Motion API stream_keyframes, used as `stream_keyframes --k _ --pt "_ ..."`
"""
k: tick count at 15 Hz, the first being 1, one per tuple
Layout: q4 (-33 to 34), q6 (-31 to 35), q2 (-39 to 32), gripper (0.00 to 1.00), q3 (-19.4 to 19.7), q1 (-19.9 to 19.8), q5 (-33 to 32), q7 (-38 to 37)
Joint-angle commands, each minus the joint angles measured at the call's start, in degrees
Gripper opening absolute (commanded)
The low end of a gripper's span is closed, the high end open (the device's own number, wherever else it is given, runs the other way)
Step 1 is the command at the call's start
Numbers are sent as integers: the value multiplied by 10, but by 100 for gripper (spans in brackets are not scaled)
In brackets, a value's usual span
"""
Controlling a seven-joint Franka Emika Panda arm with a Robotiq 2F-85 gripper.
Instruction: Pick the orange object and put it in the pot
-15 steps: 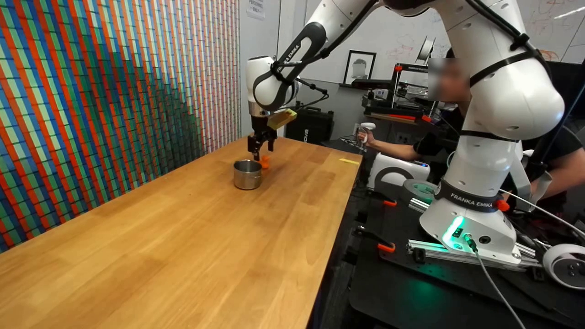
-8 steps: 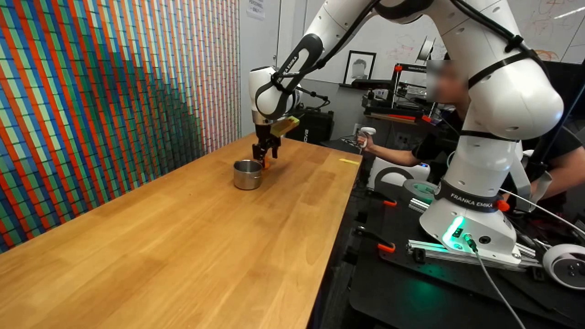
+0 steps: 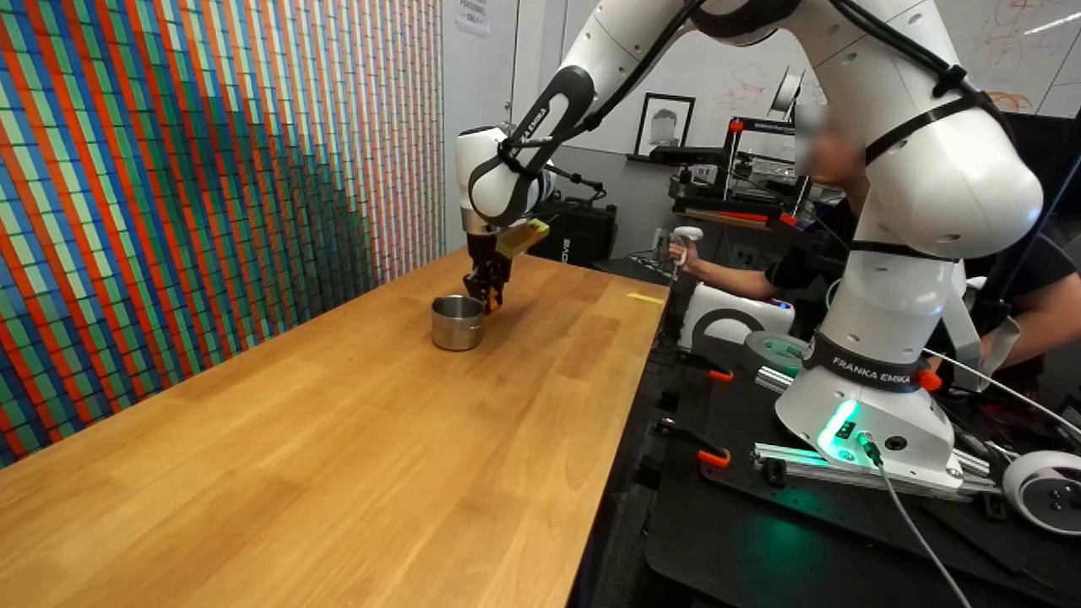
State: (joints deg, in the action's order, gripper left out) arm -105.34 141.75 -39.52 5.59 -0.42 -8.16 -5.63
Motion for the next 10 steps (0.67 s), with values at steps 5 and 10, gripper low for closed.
stream_keyframes --k 5,10 --pt "-31 -43 91 18 -19 -3 14 30" --pt "-53 -114 180 18 -43 -3 30 52"
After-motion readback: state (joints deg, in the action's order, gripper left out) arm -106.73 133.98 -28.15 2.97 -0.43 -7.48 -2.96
